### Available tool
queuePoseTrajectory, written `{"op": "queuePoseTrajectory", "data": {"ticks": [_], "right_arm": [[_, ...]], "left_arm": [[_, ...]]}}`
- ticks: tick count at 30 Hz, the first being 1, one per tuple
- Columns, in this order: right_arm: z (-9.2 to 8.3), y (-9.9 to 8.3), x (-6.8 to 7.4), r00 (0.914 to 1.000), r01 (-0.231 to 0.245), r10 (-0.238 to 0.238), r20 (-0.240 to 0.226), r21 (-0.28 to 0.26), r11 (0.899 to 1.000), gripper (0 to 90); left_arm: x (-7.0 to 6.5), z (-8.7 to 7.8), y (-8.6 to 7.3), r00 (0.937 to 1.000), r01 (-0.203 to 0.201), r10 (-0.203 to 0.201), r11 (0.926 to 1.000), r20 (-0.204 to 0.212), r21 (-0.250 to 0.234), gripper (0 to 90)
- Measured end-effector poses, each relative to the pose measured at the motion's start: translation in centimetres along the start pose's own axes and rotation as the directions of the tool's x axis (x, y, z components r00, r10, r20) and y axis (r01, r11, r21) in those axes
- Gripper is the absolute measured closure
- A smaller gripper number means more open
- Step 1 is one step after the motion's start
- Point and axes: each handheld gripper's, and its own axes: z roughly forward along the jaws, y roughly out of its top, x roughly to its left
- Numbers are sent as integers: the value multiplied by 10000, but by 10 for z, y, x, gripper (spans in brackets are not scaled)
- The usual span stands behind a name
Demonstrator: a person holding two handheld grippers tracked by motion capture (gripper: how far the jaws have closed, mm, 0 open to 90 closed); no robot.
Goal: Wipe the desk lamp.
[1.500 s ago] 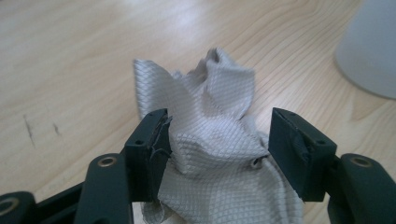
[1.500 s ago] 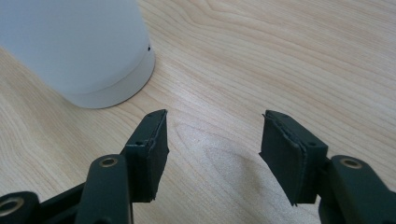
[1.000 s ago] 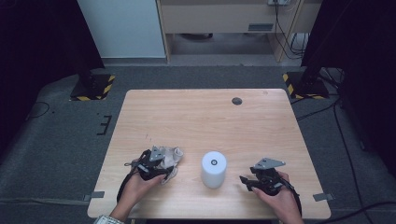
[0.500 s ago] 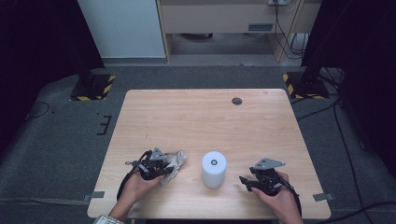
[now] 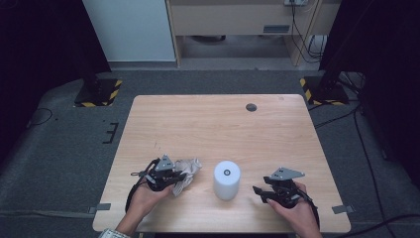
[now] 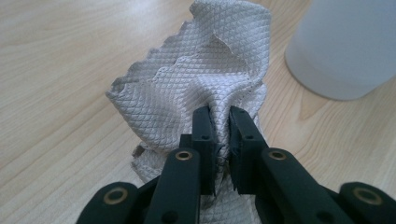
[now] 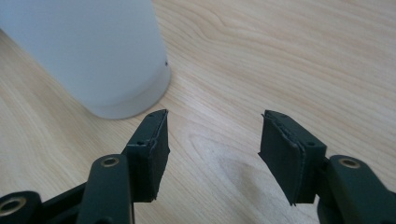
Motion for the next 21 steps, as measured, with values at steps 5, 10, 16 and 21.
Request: {"op": "queuePoseTrajectory", "data": {"ticks": [5,10,16,21], "right_arm": [[-8,8,6,9996,142,-152,-238,-447,9989,358],[-20,20,17,9971,445,-497,-582,-881,9951,275],[-31,40,25,9898,620,-779,-1192,-1318,9893,459],[-28,62,29,9834,687,-924,-1560,-1507,9862,481]], "left_arm": [[-9,-6,5,9995,-39,53,9989,304,-475,820],[-19,-8,9,9985,-211,246,9972,482,-715,820],[-28,-10,12,9973,-434,483,9954,556,-860,820],[-30,-11,12,9966,-511,566,9946,595,-906,820]]}}
